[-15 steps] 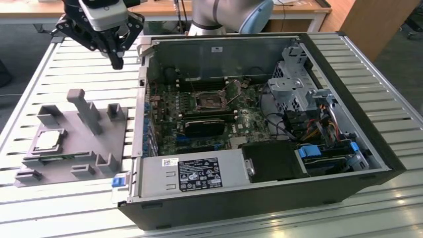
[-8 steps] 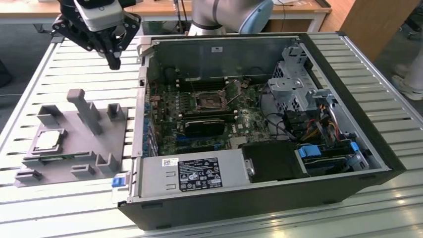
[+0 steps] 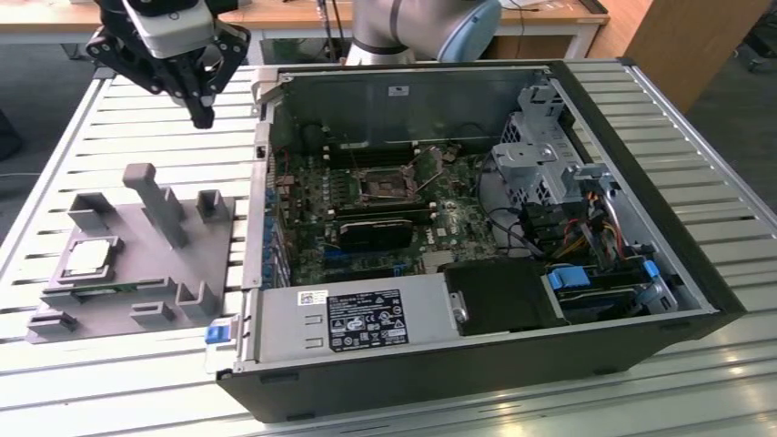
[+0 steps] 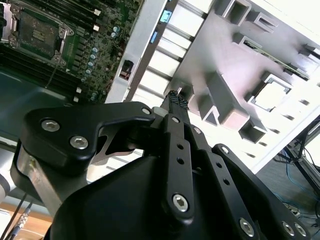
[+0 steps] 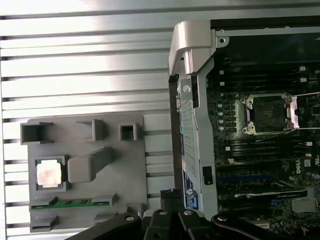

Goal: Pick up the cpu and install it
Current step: 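Reach for the cpu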

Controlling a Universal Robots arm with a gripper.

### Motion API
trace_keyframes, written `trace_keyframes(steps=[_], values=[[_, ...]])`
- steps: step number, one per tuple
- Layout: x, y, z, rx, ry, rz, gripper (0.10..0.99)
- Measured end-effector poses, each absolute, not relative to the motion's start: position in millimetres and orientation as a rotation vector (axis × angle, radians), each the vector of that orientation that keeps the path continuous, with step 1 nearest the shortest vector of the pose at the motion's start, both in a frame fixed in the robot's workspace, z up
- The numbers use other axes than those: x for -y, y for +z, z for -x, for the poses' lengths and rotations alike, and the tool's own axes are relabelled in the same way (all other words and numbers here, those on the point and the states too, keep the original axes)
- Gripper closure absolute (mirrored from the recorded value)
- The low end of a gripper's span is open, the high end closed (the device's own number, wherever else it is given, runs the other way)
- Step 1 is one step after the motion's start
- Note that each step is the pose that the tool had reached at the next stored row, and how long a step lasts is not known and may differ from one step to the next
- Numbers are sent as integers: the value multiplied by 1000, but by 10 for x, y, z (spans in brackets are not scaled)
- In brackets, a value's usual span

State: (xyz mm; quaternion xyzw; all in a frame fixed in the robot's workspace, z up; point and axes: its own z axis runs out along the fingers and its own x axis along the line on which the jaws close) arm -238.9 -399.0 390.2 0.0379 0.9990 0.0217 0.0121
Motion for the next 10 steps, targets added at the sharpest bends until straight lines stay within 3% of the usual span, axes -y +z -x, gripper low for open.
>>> trace_keyframes(steps=[10], values=[[3989, 3899, 2484, -3115, 68, -118, 980]])
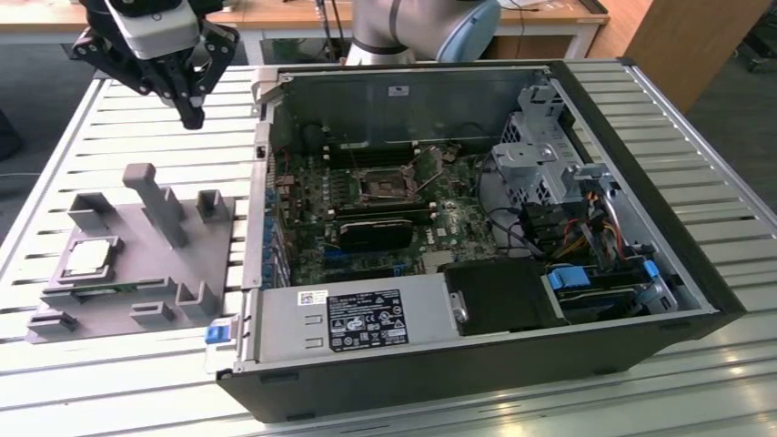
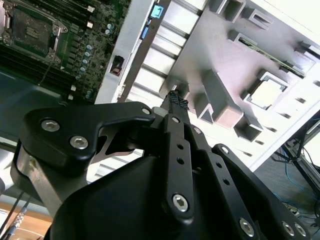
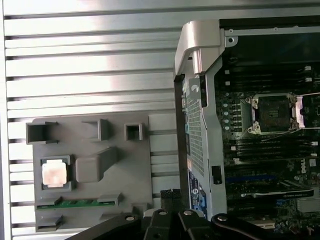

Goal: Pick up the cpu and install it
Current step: 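Reach for the cpu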

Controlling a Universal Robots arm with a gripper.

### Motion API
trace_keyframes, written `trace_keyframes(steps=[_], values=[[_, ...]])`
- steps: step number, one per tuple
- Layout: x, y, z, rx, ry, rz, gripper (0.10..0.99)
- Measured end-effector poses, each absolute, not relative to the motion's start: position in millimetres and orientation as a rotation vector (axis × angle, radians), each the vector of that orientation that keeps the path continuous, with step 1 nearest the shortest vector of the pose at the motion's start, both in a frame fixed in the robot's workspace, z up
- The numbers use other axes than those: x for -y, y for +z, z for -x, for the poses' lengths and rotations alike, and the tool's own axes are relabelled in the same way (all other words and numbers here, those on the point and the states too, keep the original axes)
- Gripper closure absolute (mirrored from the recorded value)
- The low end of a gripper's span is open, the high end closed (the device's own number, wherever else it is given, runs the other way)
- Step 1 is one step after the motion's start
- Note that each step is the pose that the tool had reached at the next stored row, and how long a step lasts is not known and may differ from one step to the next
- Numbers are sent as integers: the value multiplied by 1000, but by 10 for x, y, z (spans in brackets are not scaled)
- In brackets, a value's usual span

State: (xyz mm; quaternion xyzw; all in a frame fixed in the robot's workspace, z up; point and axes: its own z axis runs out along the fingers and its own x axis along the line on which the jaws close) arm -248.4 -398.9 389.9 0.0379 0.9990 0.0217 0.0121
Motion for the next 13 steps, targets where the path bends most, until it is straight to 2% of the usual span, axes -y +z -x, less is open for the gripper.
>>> trace_keyframes(steps=[13], values=[[3990, 3894, 2597, -3115, 68, -118, 980]])
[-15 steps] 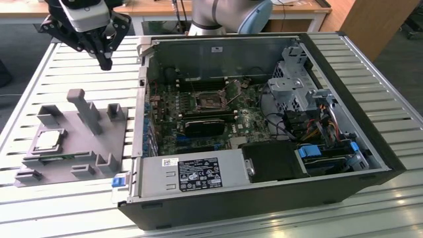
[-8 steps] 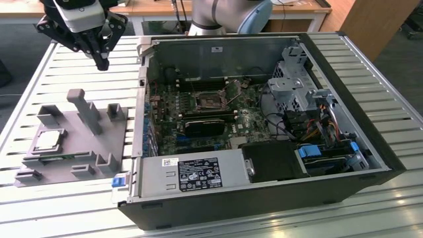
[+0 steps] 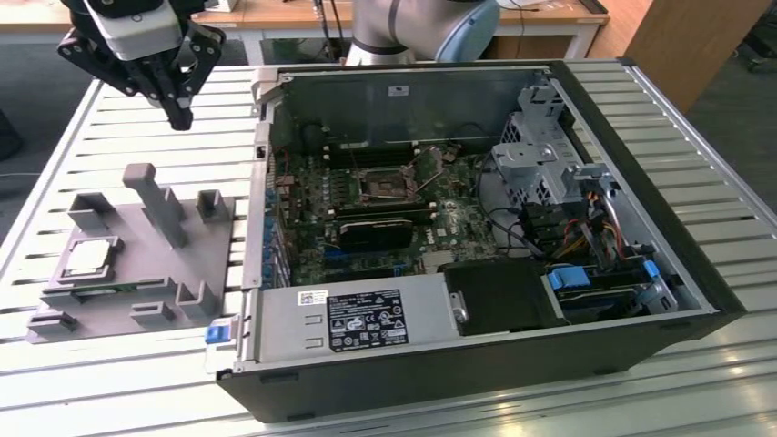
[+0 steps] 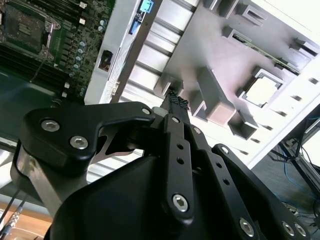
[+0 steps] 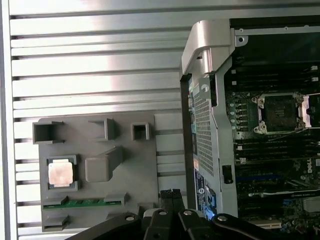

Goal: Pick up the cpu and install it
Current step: 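Reach for the cpu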

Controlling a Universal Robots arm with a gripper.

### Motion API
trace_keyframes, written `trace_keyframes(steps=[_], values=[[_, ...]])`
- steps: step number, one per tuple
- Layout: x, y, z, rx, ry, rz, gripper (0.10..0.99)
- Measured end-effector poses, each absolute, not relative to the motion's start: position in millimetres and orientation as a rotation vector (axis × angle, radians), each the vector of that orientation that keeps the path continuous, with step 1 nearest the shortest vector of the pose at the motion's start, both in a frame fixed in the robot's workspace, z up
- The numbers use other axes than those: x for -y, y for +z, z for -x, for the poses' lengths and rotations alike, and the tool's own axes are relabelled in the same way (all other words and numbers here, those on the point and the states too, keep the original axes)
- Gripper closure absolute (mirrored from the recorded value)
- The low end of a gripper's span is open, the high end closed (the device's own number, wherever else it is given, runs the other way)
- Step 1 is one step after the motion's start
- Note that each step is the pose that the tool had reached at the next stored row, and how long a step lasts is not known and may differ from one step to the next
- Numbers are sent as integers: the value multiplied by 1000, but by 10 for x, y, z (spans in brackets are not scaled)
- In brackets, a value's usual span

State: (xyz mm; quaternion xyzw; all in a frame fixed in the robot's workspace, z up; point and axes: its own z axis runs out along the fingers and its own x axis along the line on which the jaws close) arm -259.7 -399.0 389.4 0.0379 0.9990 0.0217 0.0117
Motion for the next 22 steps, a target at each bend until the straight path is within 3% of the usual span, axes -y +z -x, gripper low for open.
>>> trace_keyframes(steps=[22], values=[[3989, 3886, 2792, -3117, 68, -118, 980]])
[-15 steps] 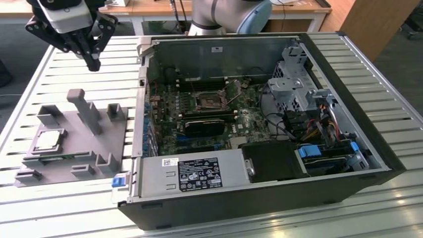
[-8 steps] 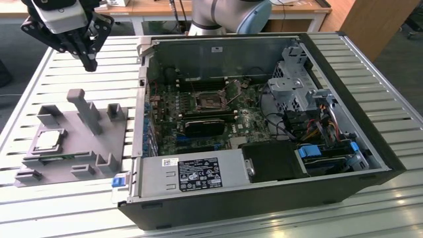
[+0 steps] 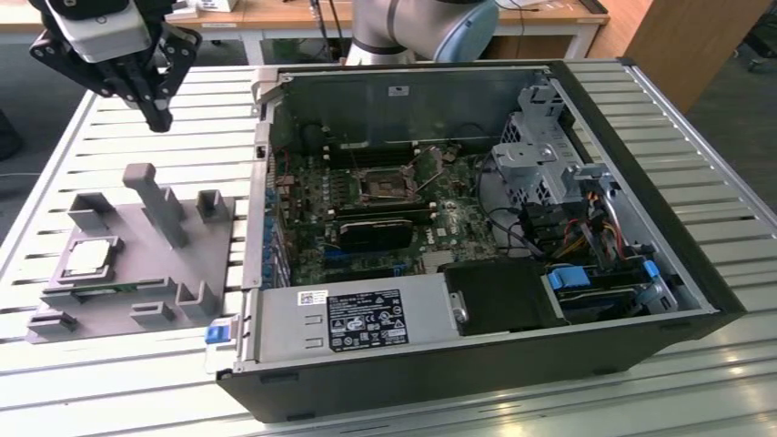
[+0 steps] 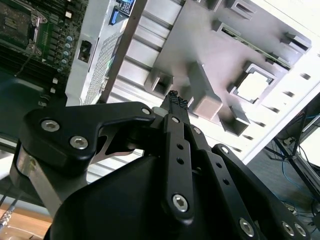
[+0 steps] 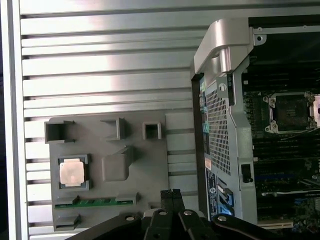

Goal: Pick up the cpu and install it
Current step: 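Reach for the cpu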

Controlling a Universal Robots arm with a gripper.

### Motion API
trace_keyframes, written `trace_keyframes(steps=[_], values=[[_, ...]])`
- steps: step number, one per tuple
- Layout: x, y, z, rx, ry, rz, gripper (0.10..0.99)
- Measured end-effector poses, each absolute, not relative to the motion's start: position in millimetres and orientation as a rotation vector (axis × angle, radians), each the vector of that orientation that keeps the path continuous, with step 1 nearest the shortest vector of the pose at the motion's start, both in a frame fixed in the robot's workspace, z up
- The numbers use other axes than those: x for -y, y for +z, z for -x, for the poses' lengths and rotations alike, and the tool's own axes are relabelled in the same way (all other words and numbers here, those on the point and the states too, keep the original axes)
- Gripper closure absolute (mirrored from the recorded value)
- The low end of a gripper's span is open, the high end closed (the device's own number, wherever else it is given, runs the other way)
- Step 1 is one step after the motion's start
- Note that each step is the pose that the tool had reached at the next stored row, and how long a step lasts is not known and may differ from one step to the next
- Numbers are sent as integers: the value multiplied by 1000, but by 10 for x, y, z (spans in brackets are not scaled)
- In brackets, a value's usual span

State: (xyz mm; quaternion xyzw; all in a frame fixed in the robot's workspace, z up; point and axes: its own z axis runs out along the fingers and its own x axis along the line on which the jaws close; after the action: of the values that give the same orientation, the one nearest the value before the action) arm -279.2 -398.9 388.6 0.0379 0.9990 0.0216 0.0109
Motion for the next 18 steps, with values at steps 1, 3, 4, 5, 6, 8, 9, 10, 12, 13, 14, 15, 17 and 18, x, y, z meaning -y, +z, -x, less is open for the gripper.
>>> trace_keyframes(steps=[1, 3, 4, 5, 6, 8, 9, 10, 12, 13, 14, 15, 17, 18], values=[[3989, 3886, 2799, -3117, 67, -118, 980], [3989, 3885, 2814, -3117, 67, -118, 980], [3990, 3884, 2823, -3117, 67, -118, 980], [3989, 3884, 2831, -3117, 67, -118, 980], [3989, 3884, 2840, -3117, 67, -118, 980], [3989, 3883, 2857, -3117, 67, -118, 980], [3989, 3883, 2866, -3117, 67, -118, 980], [3989, 3882, 2876, -3117, 67, -118, 980], [3989, 3881, 2897, -3117, 67, -118, 980], [3989, 3881, 2911, -3117, 67, -118, 980], [3989, 3881, 2927, -3117, 67, -118, 980], [3989, 3881, 2943, -3117, 68, -118, 980], [3989, 3881, 2975, -3118, 67, -118, 980], [3989, 3880, 2992, -3118, 67, -118, 980]])
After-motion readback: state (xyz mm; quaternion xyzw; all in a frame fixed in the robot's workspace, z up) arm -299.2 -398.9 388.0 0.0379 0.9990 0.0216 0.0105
